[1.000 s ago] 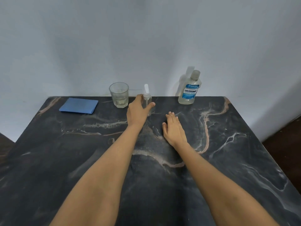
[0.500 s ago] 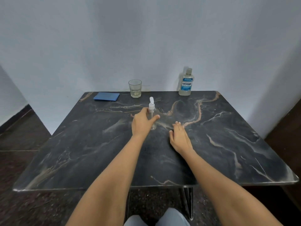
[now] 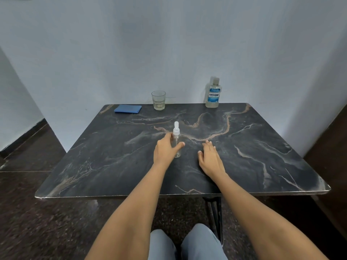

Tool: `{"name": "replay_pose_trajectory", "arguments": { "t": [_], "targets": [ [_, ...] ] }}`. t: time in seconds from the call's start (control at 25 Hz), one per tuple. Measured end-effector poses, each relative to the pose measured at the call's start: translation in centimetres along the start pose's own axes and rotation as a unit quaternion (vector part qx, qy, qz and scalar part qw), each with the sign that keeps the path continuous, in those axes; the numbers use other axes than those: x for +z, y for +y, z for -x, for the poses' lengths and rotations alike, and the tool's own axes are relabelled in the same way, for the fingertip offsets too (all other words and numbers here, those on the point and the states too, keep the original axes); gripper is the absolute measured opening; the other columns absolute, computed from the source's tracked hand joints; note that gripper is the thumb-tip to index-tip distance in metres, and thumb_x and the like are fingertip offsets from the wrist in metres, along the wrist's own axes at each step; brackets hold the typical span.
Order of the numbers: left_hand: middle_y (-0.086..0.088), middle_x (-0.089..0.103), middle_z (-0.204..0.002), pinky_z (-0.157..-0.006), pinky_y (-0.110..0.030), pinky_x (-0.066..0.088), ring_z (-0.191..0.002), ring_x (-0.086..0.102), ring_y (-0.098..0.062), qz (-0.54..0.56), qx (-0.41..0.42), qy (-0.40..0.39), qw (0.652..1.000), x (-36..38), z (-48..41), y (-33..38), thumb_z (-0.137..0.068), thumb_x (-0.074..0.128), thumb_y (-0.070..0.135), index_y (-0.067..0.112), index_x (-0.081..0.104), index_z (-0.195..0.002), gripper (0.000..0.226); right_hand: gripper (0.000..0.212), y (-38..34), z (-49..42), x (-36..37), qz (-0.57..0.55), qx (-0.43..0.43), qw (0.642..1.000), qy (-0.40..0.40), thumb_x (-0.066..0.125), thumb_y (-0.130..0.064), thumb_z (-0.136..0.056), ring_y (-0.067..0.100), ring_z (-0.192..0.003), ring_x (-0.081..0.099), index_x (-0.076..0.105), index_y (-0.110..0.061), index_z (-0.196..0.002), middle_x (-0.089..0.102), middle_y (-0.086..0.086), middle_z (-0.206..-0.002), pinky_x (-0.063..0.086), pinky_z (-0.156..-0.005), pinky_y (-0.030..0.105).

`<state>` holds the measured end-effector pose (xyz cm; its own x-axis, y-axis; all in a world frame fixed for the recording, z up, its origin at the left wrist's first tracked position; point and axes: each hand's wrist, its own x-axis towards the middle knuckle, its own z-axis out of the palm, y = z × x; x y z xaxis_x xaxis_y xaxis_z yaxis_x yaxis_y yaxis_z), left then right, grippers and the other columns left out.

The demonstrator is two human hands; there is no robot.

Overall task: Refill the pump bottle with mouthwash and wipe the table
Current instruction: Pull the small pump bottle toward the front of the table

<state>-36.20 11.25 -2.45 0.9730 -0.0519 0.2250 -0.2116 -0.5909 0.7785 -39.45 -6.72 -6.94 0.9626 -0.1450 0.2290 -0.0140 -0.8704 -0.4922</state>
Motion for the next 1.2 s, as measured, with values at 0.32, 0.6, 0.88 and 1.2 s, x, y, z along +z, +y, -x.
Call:
{"name": "replay_pose_trajectory", "arguments": {
  "t": [0.32,0.6,0.88,1.2],
  "targets": [
    [-0.002,0.064,-0.12,-0.092,-0.033,0.048,-0.115,0.06,-0.021,0.053,-0.015,-0.016,0.998,0.6,0.1,-0.6,-0.079,0.076,0.045,0.019,0.053,-0.121,0.055,0.05,0.4,-0.3,0.3,-0.014,0.007,1.0,0.001,0.036,-0.025,-0.1,0.026,-0.147,0.014,0.033,0.0,-0.142,0.027,0.017,-0.154,0.013,-0.121,0.036],
    [0.0,0.049,-0.103,-0.076,-0.038,0.051,-0.088,0.051,-0.013,0.036,0.139,0.252,0.957,2.1,3.8,1.4,-0.085,0.06,0.044,0.01,0.049,-0.112,0.045,0.043,1.0,-0.8,-0.5,-0.142,0.041,0.988,0.052,0.042,-0.018,-0.097,0.024,-0.144,0.024,0.039,-0.007,-0.138,0.037,0.013,-0.149,0.027,-0.113,0.034],
    [0.0,0.065,-0.103,-0.067,-0.034,0.055,-0.088,0.065,-0.018,-0.066,0.228,0.095,0.967,8.9,1.1,4.3,-0.093,0.054,0.027,0.013,0.058,-0.111,0.024,0.04,4.7,-4.5,-3.2,-0.136,0.06,0.983,0.105,0.051,-0.015,-0.093,0.025,-0.119,0.05,0.043,-0.004,-0.131,0.05,0.013,-0.132,0.035,-0.091,0.025],
    [-0.012,0.058,-0.13,-0.093,-0.04,0.045,-0.117,0.055,-0.029,-0.138,0.098,0.013,0.986,14.2,-8.2,4.2,-0.095,0.051,0.022,0.005,0.05,-0.131,0.04,0.056,9.1,-12.4,-3.2,-0.133,0.075,0.983,0.106,0.059,-0.024,-0.091,0.024,-0.127,0.045,0.036,-0.005,-0.138,0.043,0.012,-0.141,0.032,-0.097,0.023]
  ]
}}
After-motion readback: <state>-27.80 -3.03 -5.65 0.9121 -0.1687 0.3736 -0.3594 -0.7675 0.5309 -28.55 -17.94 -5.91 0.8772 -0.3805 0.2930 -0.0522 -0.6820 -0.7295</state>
